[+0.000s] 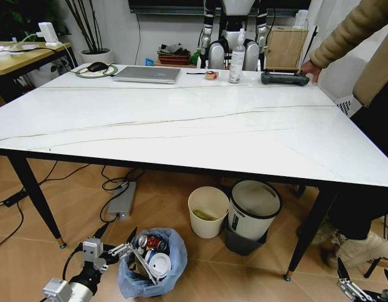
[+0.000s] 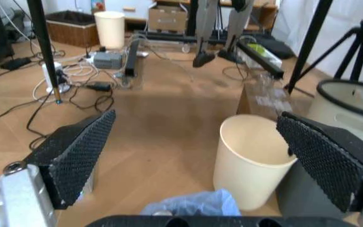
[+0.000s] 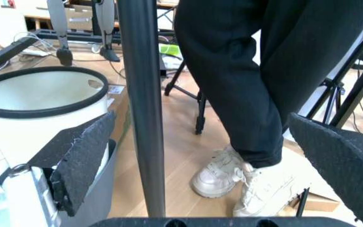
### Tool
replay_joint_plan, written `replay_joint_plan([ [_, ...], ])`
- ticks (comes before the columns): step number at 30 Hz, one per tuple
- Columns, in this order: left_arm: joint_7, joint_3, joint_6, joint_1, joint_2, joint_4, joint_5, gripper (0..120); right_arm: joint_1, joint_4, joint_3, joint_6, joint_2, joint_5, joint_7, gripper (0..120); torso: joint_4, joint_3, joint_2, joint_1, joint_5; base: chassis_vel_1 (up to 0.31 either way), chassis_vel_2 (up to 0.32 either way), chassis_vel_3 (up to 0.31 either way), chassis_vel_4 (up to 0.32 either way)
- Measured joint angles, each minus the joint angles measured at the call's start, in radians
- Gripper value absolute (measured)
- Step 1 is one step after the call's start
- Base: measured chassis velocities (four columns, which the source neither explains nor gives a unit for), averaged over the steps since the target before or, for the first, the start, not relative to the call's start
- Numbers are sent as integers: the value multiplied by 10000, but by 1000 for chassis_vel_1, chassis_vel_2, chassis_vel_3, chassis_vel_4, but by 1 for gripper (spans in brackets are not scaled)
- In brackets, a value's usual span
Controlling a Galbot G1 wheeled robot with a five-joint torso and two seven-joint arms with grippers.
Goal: Pick up the trash bin and place the trash from the table into it.
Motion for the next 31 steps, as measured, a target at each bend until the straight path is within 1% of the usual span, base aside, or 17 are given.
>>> replay_joint_plan([
  [31, -22, 20, 75, -2, -12, 70, 39, 100, 0, 0, 0, 0, 0, 0, 0, 100, -2, 1, 0, 0, -2, 0, 0, 0, 0],
])
